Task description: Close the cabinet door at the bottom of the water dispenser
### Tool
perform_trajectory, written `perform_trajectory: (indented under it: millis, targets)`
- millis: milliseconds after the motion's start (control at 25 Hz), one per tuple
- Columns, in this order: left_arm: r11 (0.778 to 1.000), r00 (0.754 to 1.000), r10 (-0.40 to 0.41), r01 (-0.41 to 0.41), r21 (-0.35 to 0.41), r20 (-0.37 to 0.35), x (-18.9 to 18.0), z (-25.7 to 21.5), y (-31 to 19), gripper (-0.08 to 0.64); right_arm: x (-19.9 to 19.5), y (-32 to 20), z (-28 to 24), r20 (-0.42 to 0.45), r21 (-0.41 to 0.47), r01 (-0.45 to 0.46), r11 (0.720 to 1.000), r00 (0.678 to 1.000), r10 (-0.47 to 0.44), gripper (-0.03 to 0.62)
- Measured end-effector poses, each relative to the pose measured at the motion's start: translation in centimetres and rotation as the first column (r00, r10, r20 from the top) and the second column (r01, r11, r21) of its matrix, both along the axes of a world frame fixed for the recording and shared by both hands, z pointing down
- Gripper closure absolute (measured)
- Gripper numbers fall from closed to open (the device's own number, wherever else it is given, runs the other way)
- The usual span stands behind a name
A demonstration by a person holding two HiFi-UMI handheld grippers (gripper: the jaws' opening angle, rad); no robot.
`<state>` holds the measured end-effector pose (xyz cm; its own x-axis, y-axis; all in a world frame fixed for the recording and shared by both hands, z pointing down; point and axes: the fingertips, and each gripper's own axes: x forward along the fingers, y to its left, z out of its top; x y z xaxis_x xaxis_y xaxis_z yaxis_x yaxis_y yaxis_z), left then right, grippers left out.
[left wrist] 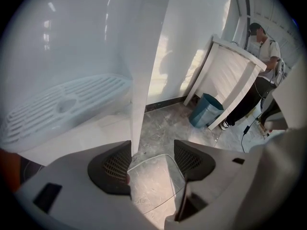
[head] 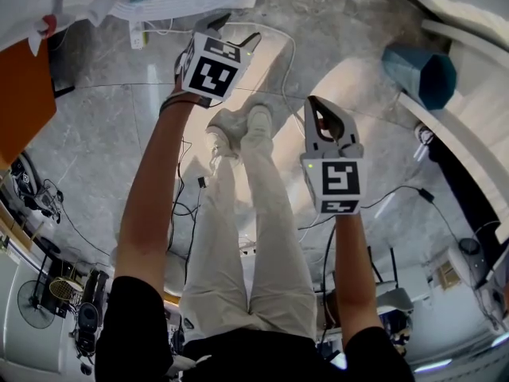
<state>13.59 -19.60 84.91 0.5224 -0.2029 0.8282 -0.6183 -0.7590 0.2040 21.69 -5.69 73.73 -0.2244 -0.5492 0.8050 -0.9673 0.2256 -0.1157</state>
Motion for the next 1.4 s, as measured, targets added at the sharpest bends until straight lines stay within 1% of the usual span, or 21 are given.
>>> perform_trajectory:
  millis: [120,280,400,480,560,680,760,840,960,1040,1120,1240,1400]
  targets:
    - [1.000,1.000,-0.021,0.021,0.018,-0.008,-0.4,-1.5,0.4,0.334,-0.5,0.0,-1.0,0.003,0.011,-0.003,1.000,1.000,0.003,0.558]
    - [0.998,0.997,-0.057,0.058,0.018,-0.044,-0.2,-4.5,0.9,0.371,-0.9,-0.1,-2.7,0.006,0.026,-0.015,1.000,1.000,0.015,0.558]
    - [0.997,0.998,-0.037,0.040,0.073,-0.043,0.0,-7.2,1.2,0.426,-1.1,0.0,-4.2,0.007,0.039,-0.026,0.999,1.000,0.026,0.558]
    - [0.991,0.998,-0.051,0.055,0.120,-0.037,-0.3,-8.8,1.1,0.510,-0.9,0.2,-5.1,0.001,0.047,-0.030,0.998,1.000,0.030,0.558]
    - [0.985,0.996,-0.077,0.083,0.151,-0.042,-0.9,-10.4,1.0,0.537,-0.8,0.3,-6.1,-0.005,0.055,-0.030,0.998,1.000,0.030,0.558]
    - [0.974,0.993,-0.097,0.107,0.201,-0.060,-2.0,-13.1,0.8,0.548,-0.8,0.2,-7.7,-0.009,0.071,-0.034,0.997,0.999,0.035,0.558]
    - [0.968,0.992,-0.104,0.119,0.221,-0.078,-2.7,-15.3,0.9,0.549,-0.7,0.1,-9.0,-0.009,0.083,-0.043,0.996,0.999,0.044,0.558]
    - [0.966,0.989,-0.113,0.132,0.222,-0.095,-3.3,-17.5,1.3,0.549,-0.8,-0.1,-10.7,-0.001,0.100,-0.053,0.994,0.999,0.053,0.558]
    - [0.967,0.986,-0.106,0.133,0.217,-0.131,-3.4,-20.6,2.3,0.549,-1.2,-0.3,-13.6,0.036,0.121,-0.062,0.991,0.998,0.058,0.558]
    - [0.969,0.983,-0.095,0.127,0.213,-0.155,-3.6,-22.6,3.3,0.549,-2.0,-0.2,-15.4,0.050,0.137,-0.057,0.989,0.997,0.051,0.558]
    - [0.968,0.979,-0.100,0.136,0.212,-0.176,-4.2,-24.8,4.0,0.549,-2.9,-0.6,-17.2,0.049,0.165,-0.041,0.985,0.998,0.033,0.558]
    - [0.963,0.972,-0.115,0.160,0.218,-0.205,-5.3,-28.3,4.9,0.549,-3.8,-1.3,-20.0,0.056,0.205,-0.024,0.978,0.998,0.013,0.558]
    - [0.953,0.963,-0.143,0.196,0.232,-0.228,-7.1,-33.0,5.7,0.549,-4.0,-2.1,-23.9,0.053,0.247,-0.019,0.969,0.999,0.007,0.558]
